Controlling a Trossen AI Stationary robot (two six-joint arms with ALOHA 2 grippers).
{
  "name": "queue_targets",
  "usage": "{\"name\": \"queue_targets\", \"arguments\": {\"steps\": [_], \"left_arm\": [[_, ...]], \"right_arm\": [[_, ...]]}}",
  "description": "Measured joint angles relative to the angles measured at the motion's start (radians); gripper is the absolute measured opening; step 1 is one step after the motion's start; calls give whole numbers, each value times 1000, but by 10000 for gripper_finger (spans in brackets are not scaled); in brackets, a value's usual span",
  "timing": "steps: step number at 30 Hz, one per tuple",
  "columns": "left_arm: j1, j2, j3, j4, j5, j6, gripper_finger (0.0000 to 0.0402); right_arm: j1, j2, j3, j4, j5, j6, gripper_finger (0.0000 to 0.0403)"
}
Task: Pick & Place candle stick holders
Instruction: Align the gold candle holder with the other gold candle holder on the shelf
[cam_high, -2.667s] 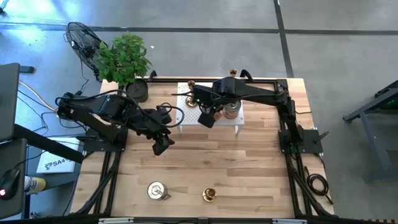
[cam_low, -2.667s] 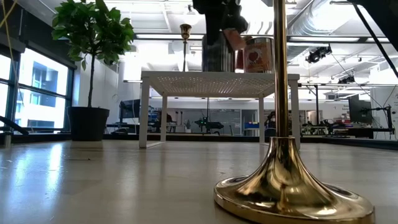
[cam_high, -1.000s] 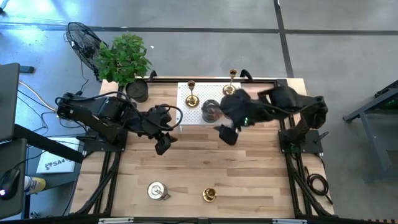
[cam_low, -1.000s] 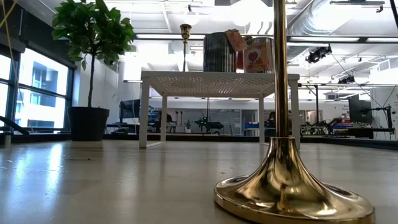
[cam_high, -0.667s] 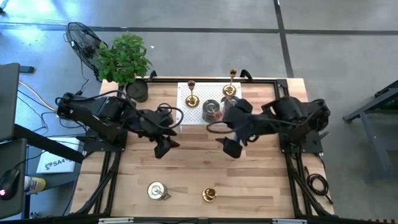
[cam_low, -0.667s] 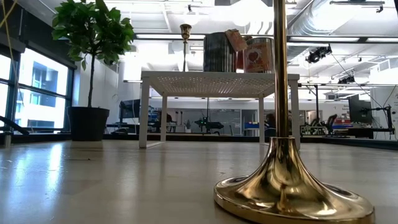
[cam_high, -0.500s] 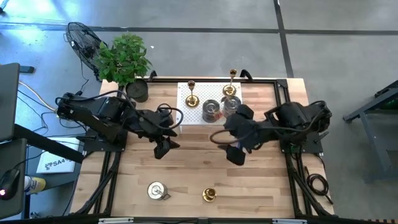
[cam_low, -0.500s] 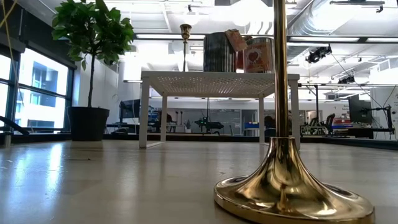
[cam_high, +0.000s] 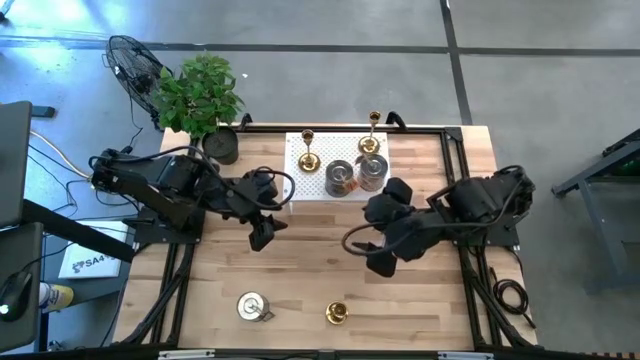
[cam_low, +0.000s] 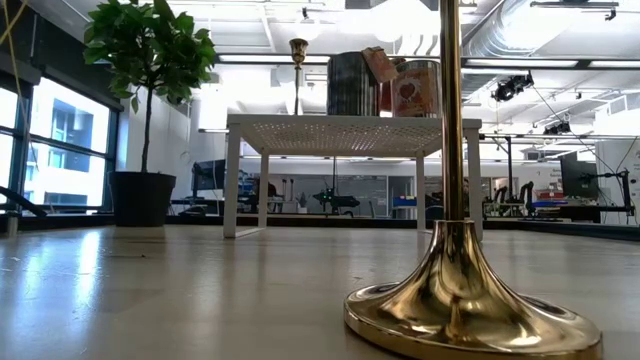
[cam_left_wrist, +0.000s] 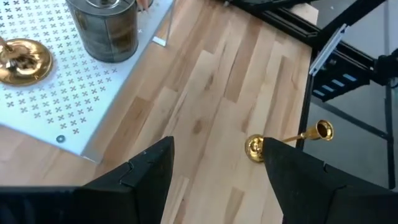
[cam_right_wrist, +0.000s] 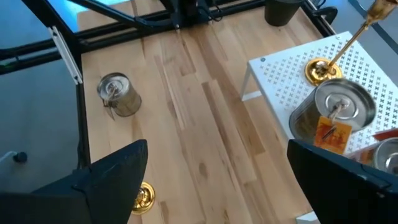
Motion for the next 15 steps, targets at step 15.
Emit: {"name": "queue_targets", "arguments": {"steps": [15], "left_arm": [[-17, 0, 0, 63, 20, 218, 273]], "right_arm": [[2, 1, -80, 54, -10, 68, 379]]}}
